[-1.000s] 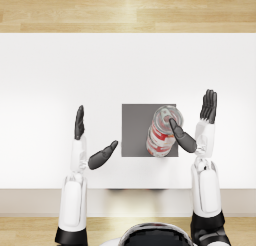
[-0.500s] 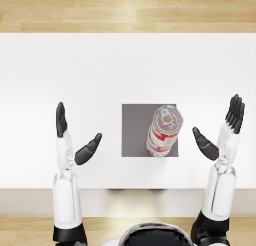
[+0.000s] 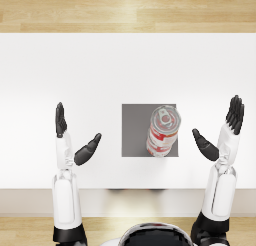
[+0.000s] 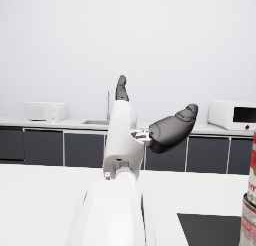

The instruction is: Pick up the red can on the left and place it in the middle, then pick up the red can on the right and place it on top of the can in the middle

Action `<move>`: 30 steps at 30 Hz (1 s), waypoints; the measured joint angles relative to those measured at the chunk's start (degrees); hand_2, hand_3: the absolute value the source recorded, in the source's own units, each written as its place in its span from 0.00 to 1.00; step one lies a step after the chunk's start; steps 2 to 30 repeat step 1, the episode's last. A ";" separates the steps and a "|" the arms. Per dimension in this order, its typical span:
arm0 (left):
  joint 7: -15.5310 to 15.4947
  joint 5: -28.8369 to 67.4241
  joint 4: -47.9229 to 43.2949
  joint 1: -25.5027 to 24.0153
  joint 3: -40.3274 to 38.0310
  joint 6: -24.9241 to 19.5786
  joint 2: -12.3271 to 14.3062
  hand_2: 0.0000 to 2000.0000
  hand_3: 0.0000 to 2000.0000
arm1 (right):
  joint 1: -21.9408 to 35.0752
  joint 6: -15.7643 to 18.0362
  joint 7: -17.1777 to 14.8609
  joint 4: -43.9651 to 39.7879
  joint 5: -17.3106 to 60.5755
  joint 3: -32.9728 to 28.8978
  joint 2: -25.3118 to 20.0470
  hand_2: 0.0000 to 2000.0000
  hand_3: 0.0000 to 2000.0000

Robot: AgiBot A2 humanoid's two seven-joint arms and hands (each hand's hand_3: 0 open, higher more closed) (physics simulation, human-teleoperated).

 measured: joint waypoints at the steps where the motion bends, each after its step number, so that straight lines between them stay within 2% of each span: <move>1: 0.00 0.00 0.00 0.00 0.00 0.00 0.00 0.00 0.00 | 0.00 0.00 0.00 0.00 0.00 0.00 0.00 0.00 0.00; 30: 0.00 0.00 0.00 0.00 0.00 0.00 0.00 0.00 0.00 | 0.00 0.00 0.00 0.00 0.00 0.00 0.00 0.00 0.00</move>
